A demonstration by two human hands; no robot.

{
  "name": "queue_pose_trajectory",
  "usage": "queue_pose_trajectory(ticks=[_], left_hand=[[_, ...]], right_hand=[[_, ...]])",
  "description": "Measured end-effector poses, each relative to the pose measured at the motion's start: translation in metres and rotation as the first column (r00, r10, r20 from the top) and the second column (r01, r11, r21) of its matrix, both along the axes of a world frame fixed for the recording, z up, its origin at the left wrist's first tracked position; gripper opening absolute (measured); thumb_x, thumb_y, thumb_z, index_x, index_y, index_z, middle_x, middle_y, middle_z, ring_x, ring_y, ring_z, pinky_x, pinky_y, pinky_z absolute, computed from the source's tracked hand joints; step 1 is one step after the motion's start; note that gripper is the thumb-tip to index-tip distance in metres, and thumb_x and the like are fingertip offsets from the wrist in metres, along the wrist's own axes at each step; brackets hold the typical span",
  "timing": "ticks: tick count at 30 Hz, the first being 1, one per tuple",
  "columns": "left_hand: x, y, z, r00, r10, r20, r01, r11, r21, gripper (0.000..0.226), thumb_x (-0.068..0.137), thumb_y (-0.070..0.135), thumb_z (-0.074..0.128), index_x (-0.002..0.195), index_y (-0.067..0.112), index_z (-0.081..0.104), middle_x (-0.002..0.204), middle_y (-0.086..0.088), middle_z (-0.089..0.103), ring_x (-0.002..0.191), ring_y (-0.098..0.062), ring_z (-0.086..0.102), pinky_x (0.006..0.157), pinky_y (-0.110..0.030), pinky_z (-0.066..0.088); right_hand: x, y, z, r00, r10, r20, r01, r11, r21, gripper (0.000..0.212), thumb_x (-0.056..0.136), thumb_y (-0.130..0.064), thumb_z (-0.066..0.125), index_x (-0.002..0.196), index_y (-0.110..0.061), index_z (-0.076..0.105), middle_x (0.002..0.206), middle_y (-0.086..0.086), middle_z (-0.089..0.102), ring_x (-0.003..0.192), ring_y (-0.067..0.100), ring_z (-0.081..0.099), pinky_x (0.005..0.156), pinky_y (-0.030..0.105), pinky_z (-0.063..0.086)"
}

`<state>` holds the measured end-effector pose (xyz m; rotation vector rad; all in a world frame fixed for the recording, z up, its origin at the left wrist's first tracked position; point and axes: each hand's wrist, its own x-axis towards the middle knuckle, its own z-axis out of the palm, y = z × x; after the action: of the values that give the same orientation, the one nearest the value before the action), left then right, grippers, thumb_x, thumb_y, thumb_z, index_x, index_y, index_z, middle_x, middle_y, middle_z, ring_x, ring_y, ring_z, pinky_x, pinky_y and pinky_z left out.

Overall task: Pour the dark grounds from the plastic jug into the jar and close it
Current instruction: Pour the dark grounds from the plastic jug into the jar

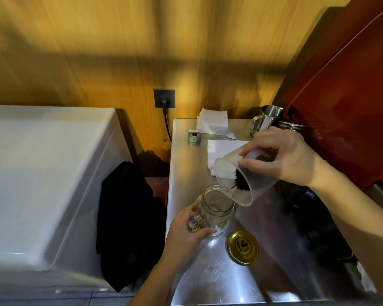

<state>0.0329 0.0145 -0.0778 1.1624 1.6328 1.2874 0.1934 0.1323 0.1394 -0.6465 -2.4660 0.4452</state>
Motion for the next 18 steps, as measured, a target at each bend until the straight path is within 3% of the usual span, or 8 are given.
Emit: queue_pose_trajectory(ticks=[8, 12, 15, 18], left_hand=[[0.001, 0.002, -0.007, 0.998, 0.017, -0.053, -0.017, 1.0, 0.008, 0.052, 0.056, 0.055, 0.079, 0.102, 0.055, 0.054, 0.105, 0.029, 0.06, 0.099, 0.014, 0.051, 0.071, 0.001, 0.038], [0.001, 0.003, -0.01, 0.995, 0.025, -0.098, -0.025, 1.0, 0.004, 0.052, 0.056, 0.061, 0.075, 0.101, 0.063, 0.049, 0.105, 0.047, 0.051, 0.1, 0.017, 0.047, 0.068, 0.004, 0.036], [0.001, 0.003, -0.013, 0.994, 0.029, -0.105, -0.03, 1.0, -0.003, 0.054, 0.055, 0.063, 0.074, 0.102, 0.062, 0.049, 0.104, 0.039, 0.055, 0.1, 0.016, 0.048, 0.068, 0.002, 0.038], [0.001, 0.004, -0.013, 0.993, 0.033, -0.111, -0.033, 0.999, -0.002, 0.052, 0.056, 0.061, 0.075, 0.101, 0.062, 0.05, 0.106, 0.032, 0.056, 0.101, 0.015, 0.047, 0.069, 0.001, 0.039]], right_hand=[[-0.008, -0.004, 0.004, 0.994, 0.04, 0.101, -0.041, 0.999, 0.014, 0.02, 0.071, -0.027, 0.068, 0.074, -0.007, 0.071, 0.062, -0.014, 0.053, 0.063, -0.003, 0.046, 0.072, 0.013, 0.028], [-0.01, -0.006, 0.005, 0.987, 0.054, 0.148, -0.061, 0.997, 0.047, 0.021, 0.073, -0.028, 0.071, 0.074, -0.007, 0.071, 0.065, -0.001, 0.061, 0.063, 0.01, 0.048, 0.071, 0.021, 0.03], [-0.012, -0.007, 0.004, 0.983, 0.067, 0.169, -0.08, 0.994, 0.073, 0.026, 0.071, -0.032, 0.066, 0.074, -0.007, 0.071, 0.065, 0.004, 0.063, 0.062, 0.017, 0.053, 0.07, 0.03, 0.032], [-0.014, -0.007, 0.004, 0.98, 0.08, 0.181, -0.098, 0.991, 0.088, 0.026, 0.071, -0.033, 0.066, 0.074, -0.008, 0.071, 0.065, 0.005, 0.064, 0.062, 0.015, 0.05, 0.068, 0.023, 0.029]])
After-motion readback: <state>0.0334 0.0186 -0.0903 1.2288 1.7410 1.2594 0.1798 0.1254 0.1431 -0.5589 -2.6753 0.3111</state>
